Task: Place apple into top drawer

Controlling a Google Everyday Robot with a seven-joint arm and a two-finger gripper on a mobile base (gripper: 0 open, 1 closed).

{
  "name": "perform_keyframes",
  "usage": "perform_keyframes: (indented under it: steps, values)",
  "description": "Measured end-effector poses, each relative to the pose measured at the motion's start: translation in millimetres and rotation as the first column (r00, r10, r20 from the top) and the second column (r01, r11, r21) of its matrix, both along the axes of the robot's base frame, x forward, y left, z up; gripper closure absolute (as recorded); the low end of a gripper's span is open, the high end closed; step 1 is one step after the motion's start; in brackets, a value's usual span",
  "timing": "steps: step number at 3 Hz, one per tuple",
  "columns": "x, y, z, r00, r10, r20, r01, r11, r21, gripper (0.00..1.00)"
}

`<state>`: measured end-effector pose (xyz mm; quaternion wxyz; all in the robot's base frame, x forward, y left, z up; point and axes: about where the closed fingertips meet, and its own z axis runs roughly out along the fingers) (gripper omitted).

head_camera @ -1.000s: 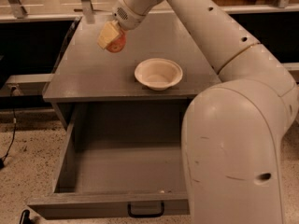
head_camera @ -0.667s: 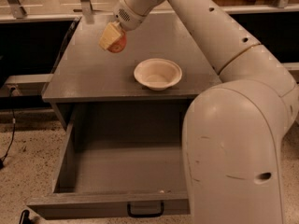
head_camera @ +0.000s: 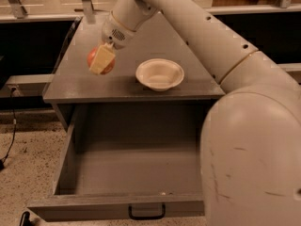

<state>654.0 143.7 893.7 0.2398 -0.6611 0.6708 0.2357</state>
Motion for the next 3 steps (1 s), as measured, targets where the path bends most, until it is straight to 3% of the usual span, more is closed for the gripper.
perform_keyframes:
  steps: [1, 2, 3]
  values:
    - [-54, 4, -42, 0.9714, 0.237, 0.012, -0.236, 0.97, -0.065, 1.0]
    - [-63, 9, -56, 0.9468, 0.32, 0.034, -0.317, 0.945, -0.076, 1.0]
    - [-63, 9, -55, 0.947, 0.319, 0.035, -0.316, 0.946, -0.076, 1.0]
